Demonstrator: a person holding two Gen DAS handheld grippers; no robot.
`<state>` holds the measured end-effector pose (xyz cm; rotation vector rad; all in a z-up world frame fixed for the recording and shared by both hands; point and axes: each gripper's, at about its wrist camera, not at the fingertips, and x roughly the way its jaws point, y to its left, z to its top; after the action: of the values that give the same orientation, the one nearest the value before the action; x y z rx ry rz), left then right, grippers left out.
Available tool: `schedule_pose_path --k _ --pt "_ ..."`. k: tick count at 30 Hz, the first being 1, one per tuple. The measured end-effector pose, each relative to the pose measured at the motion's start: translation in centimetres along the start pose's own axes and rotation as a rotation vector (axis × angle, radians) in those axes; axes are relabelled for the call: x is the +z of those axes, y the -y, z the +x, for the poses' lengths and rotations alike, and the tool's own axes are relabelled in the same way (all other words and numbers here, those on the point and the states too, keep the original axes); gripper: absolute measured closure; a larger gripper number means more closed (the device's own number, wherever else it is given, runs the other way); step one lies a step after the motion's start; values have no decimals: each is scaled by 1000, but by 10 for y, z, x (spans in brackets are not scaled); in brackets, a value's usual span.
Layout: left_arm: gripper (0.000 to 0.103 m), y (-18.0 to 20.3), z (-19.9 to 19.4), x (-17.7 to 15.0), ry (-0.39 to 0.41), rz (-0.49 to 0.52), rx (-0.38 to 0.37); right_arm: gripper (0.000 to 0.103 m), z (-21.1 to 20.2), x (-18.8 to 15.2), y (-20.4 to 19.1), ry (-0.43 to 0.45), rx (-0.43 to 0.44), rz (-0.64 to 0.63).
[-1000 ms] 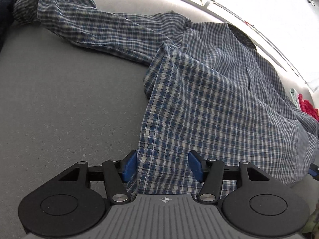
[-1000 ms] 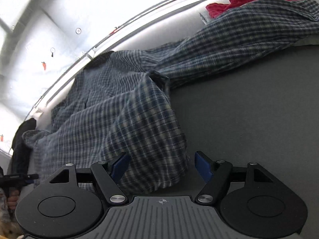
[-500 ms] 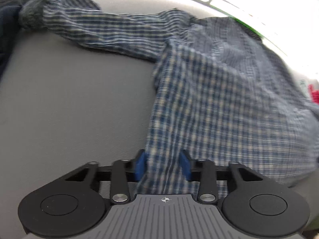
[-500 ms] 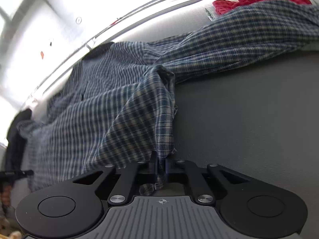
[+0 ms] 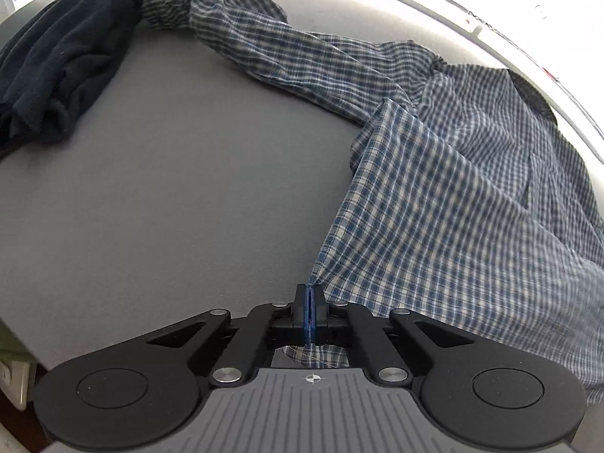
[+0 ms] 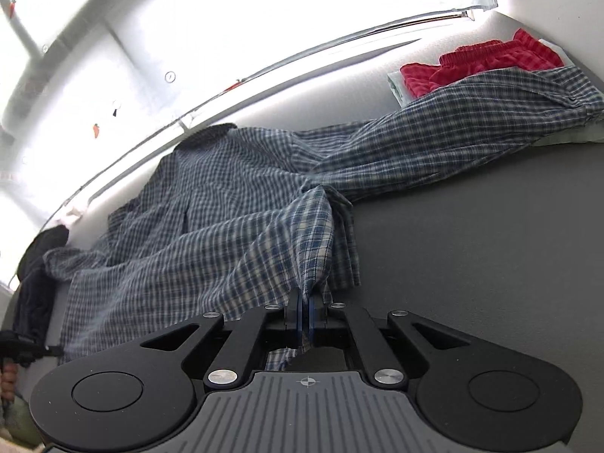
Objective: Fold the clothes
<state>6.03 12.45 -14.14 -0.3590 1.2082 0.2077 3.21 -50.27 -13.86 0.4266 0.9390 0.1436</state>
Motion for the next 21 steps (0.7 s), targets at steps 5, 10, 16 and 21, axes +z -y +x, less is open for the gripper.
schedule_pose_path --k 5,10,16,21 --pt "101 -6 -28 -18 -24 -10 21 97 -20 -19 -3 -26 -12 55" --pt "101 -31 -51 -40 -112 -36 21 97 -52 -52 -4 -40 -39 128" --pt "101 -58 -71 -67 -153 -52 4 97 -86 -85 2 -56 -73 200" --pt "101 -67 -34 -84 -192 -2 76 97 -62 -116 11 -147 -180 209"
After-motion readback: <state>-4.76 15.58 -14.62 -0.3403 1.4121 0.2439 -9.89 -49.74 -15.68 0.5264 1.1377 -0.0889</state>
